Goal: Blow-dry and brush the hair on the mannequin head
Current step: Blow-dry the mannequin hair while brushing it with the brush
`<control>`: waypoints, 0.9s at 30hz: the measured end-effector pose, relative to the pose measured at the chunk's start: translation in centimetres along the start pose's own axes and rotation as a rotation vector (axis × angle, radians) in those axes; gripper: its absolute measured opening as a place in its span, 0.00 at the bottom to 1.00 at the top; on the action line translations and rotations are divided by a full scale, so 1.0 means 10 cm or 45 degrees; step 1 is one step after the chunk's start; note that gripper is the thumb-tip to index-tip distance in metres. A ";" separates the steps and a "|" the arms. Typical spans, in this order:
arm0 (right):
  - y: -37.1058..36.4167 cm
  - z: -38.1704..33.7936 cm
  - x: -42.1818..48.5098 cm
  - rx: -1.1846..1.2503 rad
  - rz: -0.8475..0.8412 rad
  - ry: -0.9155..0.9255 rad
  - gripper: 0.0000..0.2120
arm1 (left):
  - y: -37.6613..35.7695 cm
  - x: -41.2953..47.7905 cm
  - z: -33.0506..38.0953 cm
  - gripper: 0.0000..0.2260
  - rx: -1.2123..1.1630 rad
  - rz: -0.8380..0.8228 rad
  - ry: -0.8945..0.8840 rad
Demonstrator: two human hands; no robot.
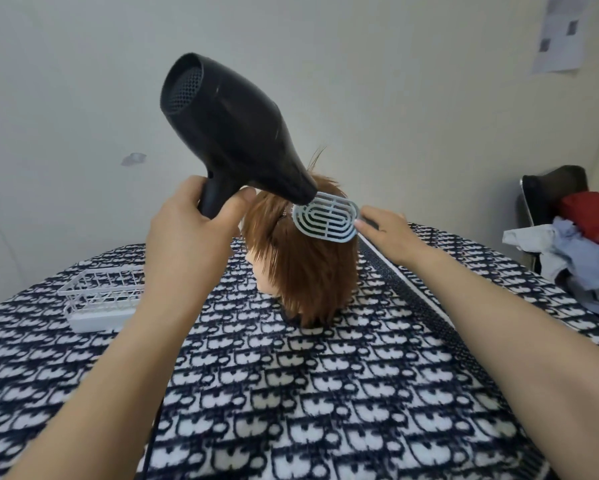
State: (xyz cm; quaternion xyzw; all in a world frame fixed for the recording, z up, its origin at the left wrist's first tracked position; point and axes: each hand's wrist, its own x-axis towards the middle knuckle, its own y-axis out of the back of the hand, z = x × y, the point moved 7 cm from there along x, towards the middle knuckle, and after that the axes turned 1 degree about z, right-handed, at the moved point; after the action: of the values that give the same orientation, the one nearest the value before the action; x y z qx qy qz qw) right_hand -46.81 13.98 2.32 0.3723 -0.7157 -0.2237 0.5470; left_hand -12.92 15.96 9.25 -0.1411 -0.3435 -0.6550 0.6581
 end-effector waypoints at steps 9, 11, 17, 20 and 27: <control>-0.31 0.15 -0.25 0.086 -0.137 -0.003 0.11 | -0.21 -0.04 -0.03 0.20 -0.014 -0.096 0.014; -0.33 0.14 -0.27 0.066 -0.153 0.015 0.12 | -0.23 -0.05 -0.02 0.21 -0.008 -0.101 0.011; -0.42 0.21 -0.39 -0.116 -0.170 0.094 0.14 | -0.24 -0.04 -0.05 0.17 0.158 -0.094 -0.032; -0.45 0.19 -0.40 -0.129 -0.139 0.122 0.14 | -0.29 -0.03 -0.09 0.15 0.127 -0.133 -0.012; -0.48 0.22 -0.44 -0.202 -0.189 0.150 0.12 | -0.28 -0.05 -0.07 0.17 0.315 -0.031 -0.102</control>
State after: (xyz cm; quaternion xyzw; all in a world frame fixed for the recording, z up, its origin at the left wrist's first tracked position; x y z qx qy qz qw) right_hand -46.93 14.24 -4.58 0.3924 -0.6329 -0.2972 0.5976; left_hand -15.36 15.59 7.71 -0.0808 -0.4493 -0.6094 0.6483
